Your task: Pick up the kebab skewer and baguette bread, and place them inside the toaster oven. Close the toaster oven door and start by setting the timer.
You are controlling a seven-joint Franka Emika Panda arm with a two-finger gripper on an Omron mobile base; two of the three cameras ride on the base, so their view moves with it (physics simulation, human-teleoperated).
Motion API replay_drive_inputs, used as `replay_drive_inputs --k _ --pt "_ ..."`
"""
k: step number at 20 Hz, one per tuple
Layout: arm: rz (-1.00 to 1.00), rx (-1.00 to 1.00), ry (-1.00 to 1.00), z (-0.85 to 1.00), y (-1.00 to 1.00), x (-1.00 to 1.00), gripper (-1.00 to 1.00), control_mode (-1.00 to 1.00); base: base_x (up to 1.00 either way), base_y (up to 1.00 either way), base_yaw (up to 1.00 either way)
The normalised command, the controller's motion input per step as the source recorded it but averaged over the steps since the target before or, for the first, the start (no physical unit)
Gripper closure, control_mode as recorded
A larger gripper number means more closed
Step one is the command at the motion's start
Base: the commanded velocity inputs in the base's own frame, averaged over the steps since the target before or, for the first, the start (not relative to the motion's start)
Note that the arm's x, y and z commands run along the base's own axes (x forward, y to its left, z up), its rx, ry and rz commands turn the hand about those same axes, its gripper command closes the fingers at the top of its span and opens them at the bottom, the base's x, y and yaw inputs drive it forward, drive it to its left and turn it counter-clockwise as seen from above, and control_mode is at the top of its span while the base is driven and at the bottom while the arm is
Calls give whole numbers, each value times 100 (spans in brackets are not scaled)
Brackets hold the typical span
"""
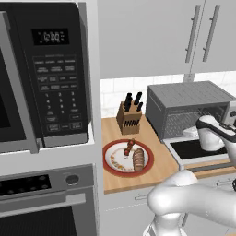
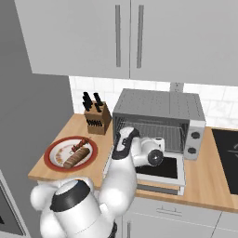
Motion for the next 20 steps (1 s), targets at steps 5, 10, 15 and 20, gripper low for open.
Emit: replay_drive_inputs --k 5,10,15,20 --pt "0 -2 28 -48 -9 -100 -100 -100 0 0 0" --pt "0 -2 31 -29 -7 -100 -100 -100 0 0 0" --pt "0 -2 32 -27 -6 -100 -100 -100 0 0 0" --pt "4 0 6 92 19 -96 -100 -100 0 0 0"
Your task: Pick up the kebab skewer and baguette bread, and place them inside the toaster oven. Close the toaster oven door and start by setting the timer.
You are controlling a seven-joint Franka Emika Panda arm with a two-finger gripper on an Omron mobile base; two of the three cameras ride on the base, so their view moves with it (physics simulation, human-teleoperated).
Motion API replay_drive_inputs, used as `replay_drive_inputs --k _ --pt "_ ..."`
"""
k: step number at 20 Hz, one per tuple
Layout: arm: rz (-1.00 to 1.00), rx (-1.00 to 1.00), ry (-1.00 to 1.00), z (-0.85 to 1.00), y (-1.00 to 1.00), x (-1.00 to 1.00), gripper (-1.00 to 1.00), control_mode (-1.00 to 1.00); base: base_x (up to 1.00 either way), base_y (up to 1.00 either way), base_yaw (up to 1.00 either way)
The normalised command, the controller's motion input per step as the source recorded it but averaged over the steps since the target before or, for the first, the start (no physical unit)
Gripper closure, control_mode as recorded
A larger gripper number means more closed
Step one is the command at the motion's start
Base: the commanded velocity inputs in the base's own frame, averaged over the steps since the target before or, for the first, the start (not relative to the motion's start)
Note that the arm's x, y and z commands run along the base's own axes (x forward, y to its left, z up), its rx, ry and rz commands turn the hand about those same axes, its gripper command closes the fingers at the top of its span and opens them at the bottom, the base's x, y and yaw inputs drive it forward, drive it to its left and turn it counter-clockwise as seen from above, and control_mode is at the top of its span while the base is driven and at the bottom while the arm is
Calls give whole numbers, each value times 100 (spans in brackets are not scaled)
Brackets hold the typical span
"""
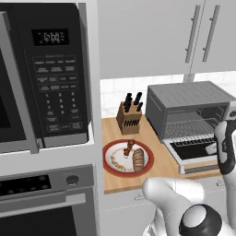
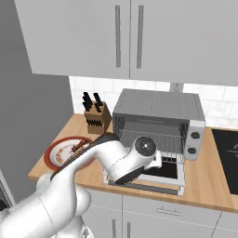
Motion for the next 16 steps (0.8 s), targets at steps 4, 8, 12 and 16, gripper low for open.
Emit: replay_drive_inputs --k 4,8,12,16 --pt "0 -2 6 84 100 -52 -100 -100 0 0 0" --pt "0 -5 15 42 100 0 -100 -100 0 0 0" --pt "-1 -1 18 32 100 17 -100 -100 0 0 0" --pt "-9 0 12 7 100 25 -100 -100 0 0 0"
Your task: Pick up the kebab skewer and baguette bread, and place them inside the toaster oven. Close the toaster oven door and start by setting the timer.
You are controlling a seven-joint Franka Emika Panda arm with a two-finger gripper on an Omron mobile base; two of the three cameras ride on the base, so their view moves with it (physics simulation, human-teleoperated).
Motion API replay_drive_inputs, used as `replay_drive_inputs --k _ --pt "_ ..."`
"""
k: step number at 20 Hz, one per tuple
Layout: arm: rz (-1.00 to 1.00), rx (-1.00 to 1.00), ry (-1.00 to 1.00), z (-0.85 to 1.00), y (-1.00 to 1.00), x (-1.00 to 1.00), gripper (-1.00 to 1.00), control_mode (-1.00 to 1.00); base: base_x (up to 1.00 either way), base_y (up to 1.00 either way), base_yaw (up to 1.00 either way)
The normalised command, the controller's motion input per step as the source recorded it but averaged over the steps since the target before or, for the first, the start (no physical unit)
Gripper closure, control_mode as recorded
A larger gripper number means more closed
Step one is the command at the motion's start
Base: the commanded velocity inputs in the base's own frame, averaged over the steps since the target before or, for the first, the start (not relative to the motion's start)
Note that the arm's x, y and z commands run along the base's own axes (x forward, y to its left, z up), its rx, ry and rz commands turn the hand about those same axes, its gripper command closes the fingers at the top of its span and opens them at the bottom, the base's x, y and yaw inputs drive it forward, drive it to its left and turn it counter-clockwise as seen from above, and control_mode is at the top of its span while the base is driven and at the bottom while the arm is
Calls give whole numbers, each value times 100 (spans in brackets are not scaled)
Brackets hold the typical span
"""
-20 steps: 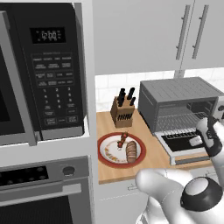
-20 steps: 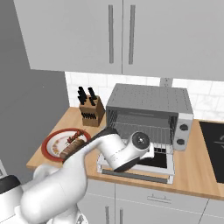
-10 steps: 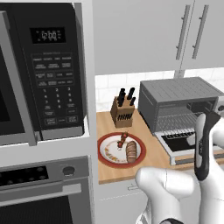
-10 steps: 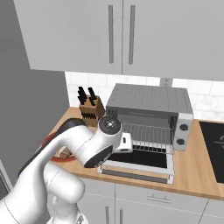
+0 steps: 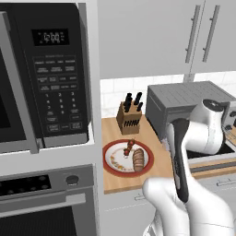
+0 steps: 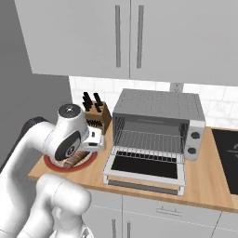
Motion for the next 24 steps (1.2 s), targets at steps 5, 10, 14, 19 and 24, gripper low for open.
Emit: replay_drive_inputs --k 5,10,14,19,24 --pt "-12 0 13 -5 99 13 -100 -100 0 0 0" --pt "-18 1 5 -30 67 1 -100 -100 0 0 0" --pt "-13 0 1 -33 2 29 -100 -100 0 0 0" --pt "-11 0 1 -39 1 48 -100 -100 0 0 0" --pt "-8 0 15 -46 26 38 -100 -100 0 0 0"
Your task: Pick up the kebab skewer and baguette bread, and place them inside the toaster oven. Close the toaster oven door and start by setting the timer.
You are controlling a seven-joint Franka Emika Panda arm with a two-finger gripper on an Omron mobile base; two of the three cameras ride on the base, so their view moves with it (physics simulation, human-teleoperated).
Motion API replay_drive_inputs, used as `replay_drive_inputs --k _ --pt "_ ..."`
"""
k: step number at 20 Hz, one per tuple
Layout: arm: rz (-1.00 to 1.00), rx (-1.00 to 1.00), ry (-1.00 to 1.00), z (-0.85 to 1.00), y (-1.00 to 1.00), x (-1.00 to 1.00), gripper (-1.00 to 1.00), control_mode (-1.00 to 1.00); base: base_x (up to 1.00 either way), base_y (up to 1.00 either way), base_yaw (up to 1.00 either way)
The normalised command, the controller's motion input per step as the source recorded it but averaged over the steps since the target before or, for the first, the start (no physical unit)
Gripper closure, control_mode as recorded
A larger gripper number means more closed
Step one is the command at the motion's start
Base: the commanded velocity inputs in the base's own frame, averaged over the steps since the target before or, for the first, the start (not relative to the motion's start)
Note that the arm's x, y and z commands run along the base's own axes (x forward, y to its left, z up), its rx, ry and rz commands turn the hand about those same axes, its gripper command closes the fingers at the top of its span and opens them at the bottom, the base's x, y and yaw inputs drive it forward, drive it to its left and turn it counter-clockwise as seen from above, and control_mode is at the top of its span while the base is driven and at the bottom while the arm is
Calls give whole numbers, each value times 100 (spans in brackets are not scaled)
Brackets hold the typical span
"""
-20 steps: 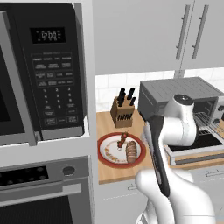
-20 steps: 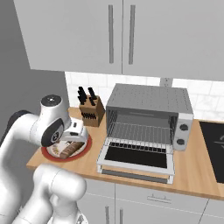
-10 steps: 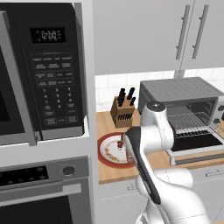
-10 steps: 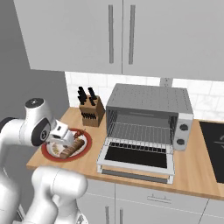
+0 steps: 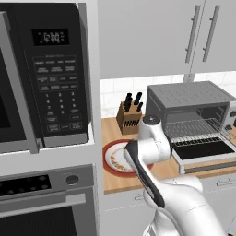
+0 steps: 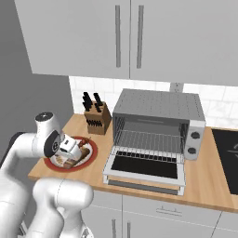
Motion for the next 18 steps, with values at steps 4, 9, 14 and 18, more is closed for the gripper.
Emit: replay_drive_inputs --k 4,9,14,18 --pt "-5 0 15 -35 22 13 -100 -100 0 0 0" --pt "-2 0 9 -35 0 14 -100 -100 0 0 0" --pt "-2 0 4 -26 0 20 -100 -100 0 0 0" --pt "-4 0 4 -19 6 5 -100 -100 0 0 0"
